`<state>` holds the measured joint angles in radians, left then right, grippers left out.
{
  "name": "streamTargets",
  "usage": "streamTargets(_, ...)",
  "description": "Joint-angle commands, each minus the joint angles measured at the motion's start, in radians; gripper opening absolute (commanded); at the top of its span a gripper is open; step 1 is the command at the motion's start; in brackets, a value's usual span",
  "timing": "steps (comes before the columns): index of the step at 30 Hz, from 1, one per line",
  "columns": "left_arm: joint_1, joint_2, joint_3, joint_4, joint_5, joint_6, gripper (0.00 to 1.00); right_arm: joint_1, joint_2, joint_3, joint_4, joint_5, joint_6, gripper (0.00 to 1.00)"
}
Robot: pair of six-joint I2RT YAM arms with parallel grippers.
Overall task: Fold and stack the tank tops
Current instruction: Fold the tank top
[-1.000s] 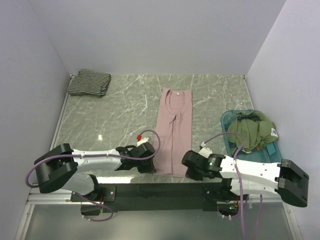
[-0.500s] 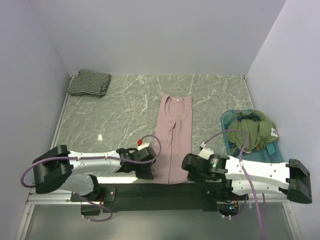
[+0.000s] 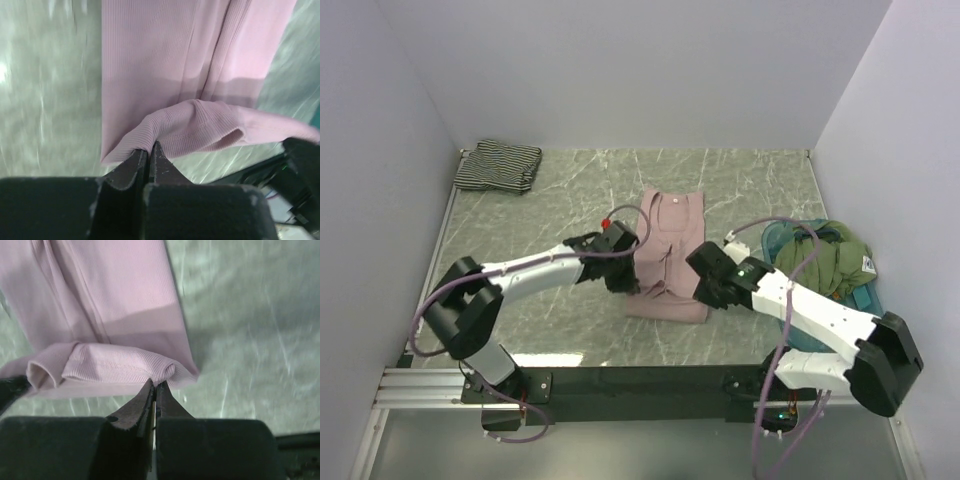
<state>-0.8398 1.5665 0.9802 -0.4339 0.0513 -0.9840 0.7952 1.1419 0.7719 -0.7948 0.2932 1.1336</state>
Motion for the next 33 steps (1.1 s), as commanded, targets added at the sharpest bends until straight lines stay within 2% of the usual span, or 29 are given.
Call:
streamTargets(1,0.073,0.065,0.116,-0.002,0.044,0.074,0.01,-0.088,0.061,0.079,0.092,0.031,-0.147,0.00)
streamTargets(11,0.177,0.240,0.319,0.001,0.077,0.082,0.01,-0.263,0.242,0.228,0.183,-0.011,-0.281,0.00)
streamTargets(17,0.232,0.335,0.411,0.000,0.094,0.100,0.01,-0.306,0.375,0.311,0.219,-0.043,-0.319,0.00)
streamTargets(27,0.278,0.483,0.548,0.021,0.191,0.139,0.01,-0.352,0.501,0.377,0.256,-0.065,-0.336,0.00)
streamTargets(29,0.283,0.498,0.557,0.027,0.199,0.137,0.07,-0.358,0.519,0.391,0.256,-0.065,-0.340,0.00)
streamTargets(30,0.285,0.495,0.545,0.037,0.199,0.136,0.17,-0.360,0.524,0.398,0.255,-0.065,-0.342,0.02)
streamTargets(31,0.291,0.488,0.537,0.059,0.209,0.134,0.21,-0.361,0.527,0.400,0.252,-0.063,-0.342,0.05)
streamTargets(32,0.294,0.469,0.529,0.076,0.213,0.130,0.25,-0.363,0.522,0.399,0.255,-0.062,-0.344,0.09)
streamTargets(33,0.298,0.457,0.520,0.090,0.213,0.130,0.34,-0.366,0.518,0.391,0.259,-0.062,-0.347,0.21)
